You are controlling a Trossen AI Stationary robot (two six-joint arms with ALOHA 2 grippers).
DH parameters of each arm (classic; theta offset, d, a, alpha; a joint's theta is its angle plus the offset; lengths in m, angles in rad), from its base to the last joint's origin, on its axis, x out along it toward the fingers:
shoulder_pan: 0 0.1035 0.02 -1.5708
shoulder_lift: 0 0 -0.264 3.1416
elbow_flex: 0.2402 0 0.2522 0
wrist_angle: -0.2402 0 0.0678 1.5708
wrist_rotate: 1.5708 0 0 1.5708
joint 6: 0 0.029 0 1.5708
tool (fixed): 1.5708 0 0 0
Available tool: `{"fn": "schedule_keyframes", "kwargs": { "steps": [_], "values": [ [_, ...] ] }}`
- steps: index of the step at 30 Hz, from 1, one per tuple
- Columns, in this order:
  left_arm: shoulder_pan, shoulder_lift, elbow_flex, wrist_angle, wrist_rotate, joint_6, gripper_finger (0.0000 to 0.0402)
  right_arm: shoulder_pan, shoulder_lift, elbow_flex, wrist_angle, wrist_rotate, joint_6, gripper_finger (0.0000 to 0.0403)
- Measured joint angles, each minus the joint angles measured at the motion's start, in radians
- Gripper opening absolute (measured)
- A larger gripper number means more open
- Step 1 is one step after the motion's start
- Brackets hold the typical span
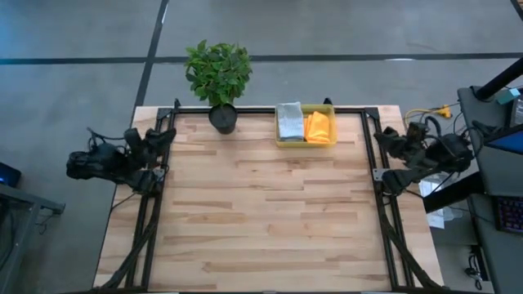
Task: Fold microfiber towels
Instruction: Return to Home Position
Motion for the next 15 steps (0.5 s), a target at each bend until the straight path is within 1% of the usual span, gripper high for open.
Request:
{"fn": "schedule_keyframes", "kwargs": {
  "steps": [2,4,6,9,12,15],
  "values": [
    [-0.001,0.000,0.000,-0.037,0.026,-0.064,0.0097,-0.001,0.000,-0.012,0.065,-0.004,-0.005,0.0009],
    [0.000,0.001,0.001,-0.082,0.019,-0.086,0.0097,-0.001,0.004,-0.053,0.137,-0.007,-0.009,0.0009],
    [-0.003,0.001,-0.008,-0.146,0.063,-0.132,0.0097,-0.001,0.000,-0.113,0.196,-0.052,0.019,0.0009],
    [-0.002,0.005,-0.031,-0.201,0.079,-0.193,0.0097,-0.001,0.000,-0.211,0.302,-0.134,0.062,0.0009],
    [-0.003,-0.002,-0.073,-0.220,0.118,-0.252,0.0097,-0.003,0.000,-0.302,0.463,-0.175,0.070,0.0009],
    [-0.003,0.001,-0.105,-0.212,0.133,-0.266,0.0097,-0.016,0.000,-0.371,0.609,-0.233,0.040,0.0009]
  ]
}}
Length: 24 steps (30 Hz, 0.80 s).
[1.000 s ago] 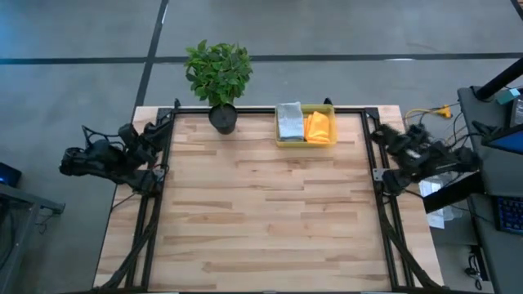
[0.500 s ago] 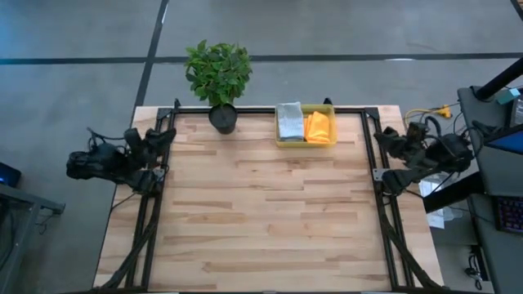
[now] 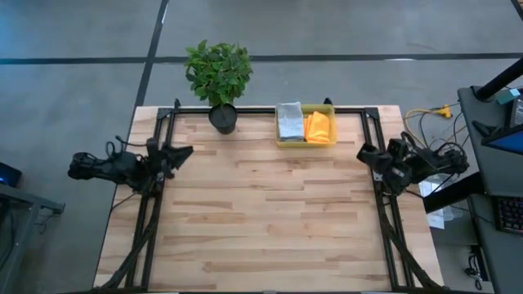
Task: Fold microfiber towels
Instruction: Return to Home Position
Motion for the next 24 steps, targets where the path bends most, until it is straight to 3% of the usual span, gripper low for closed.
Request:
{"fn": "schedule_keyframes", "kwargs": {
  "steps": [5,11,16,21,24],
  "values": [
    [0.000,0.000,-0.048,-0.009,0.005,-0.015,0.0097,-0.041,0.000,-0.022,-0.033,-0.147,-0.105,0.0009],
    [0.000,0.008,-0.070,-0.018,0.014,-0.018,0.0097,-0.090,0.000,-0.013,-0.158,-0.232,-0.229,0.0009],
    [0.000,0.006,-0.081,-0.008,0.051,-0.018,0.0097,-0.118,-0.001,-0.019,-0.325,-0.245,-0.120,0.0009],
    [0.000,0.010,-0.100,-0.008,0.052,-0.018,0.0097,-0.172,-0.001,-0.087,-0.274,-0.389,-0.012,0.0009],
    [0.000,0.009,-0.113,-0.009,0.053,-0.018,0.0097,-0.207,-0.001,-0.102,-0.291,-0.408,0.007,0.0009]
  ]
}}
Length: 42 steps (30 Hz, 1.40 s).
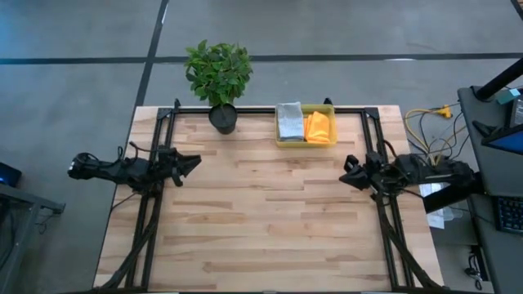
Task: Fold microfiber towels
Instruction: Return to Home Position
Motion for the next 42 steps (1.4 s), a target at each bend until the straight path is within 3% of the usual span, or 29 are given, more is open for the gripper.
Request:
{"fn": "schedule_keyframes", "kwargs": {
  "steps": [5,13,42],
  "values": [
    [0.000,0.005,-0.003,0.001,0.000,0.000,0.0097,-0.061,0.002,0.003,-0.006,0.016,-0.045,0.0009],
    [0.000,0.007,-0.003,0.001,0.000,0.001,0.0097,-0.091,0.015,0.003,-0.110,0.152,-0.209,0.0009],
    [0.000,0.012,-0.002,0.001,0.000,0.002,0.0097,-0.091,0.016,0.003,-0.125,0.153,-0.213,0.0009]
  ]
}}
